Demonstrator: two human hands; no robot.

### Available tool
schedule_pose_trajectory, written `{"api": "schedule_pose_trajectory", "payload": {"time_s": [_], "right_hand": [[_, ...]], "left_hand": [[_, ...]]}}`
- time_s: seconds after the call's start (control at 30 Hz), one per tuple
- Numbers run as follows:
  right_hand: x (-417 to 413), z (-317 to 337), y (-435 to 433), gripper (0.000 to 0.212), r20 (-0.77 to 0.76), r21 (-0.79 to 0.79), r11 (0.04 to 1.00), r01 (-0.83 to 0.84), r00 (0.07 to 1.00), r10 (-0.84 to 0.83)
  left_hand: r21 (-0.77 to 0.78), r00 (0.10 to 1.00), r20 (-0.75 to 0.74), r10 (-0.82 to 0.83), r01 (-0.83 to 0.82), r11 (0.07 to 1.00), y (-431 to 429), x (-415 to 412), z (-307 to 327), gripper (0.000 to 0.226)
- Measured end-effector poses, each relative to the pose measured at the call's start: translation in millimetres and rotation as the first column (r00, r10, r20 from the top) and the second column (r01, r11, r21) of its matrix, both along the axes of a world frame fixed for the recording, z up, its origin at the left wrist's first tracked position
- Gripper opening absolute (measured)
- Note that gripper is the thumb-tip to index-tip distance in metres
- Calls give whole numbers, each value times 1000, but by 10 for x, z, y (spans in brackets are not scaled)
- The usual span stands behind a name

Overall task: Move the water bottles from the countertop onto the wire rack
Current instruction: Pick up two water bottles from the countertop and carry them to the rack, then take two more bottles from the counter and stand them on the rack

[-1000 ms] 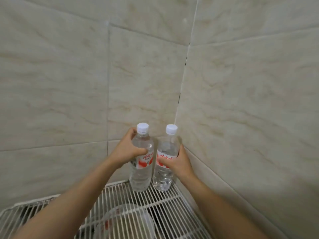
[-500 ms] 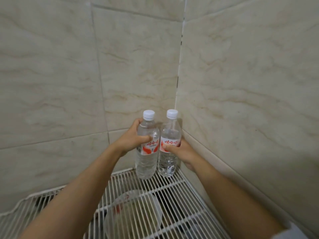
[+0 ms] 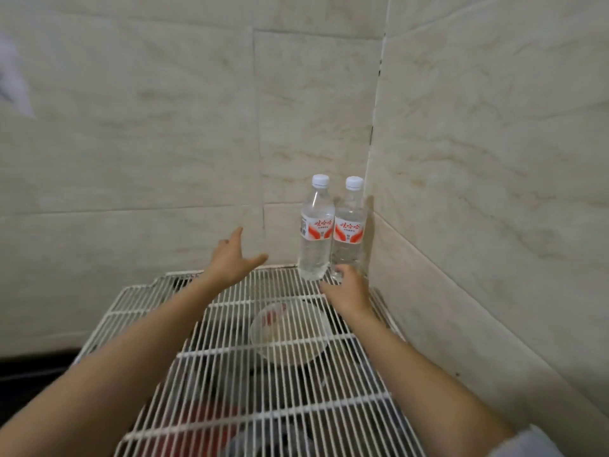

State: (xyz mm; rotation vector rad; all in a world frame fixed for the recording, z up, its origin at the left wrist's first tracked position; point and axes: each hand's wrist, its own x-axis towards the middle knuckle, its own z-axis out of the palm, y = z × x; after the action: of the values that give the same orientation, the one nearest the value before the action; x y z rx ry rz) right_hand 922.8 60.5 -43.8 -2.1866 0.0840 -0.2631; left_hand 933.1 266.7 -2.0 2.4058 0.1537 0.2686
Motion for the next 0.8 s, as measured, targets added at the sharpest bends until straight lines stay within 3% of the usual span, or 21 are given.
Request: {"api": "schedule_pose_trajectory", "payload": {"time_s": [0.17,0.33,0.6,0.8], "right_hand": [[-474,40,544,48,-9,-96,971,-219,976,219],[-1219,52,1237,57,79,-116,885,-452,884,462],[-2494,-15,2233,60,100,-173,684,-708,679,728],[-3534,0,3102,63,48,-255,495,-830,501,864]], "left_hand": [[65,980,31,196,-198,978,597,-1068,113,79],[27,904,14,428,-428,903,1141,-2252,32,72],[68,690,-19,724,-721,689,1812,-4127,-169,66],[36,432,24,902,-902,431,2415,-5625,-129,62]]}}
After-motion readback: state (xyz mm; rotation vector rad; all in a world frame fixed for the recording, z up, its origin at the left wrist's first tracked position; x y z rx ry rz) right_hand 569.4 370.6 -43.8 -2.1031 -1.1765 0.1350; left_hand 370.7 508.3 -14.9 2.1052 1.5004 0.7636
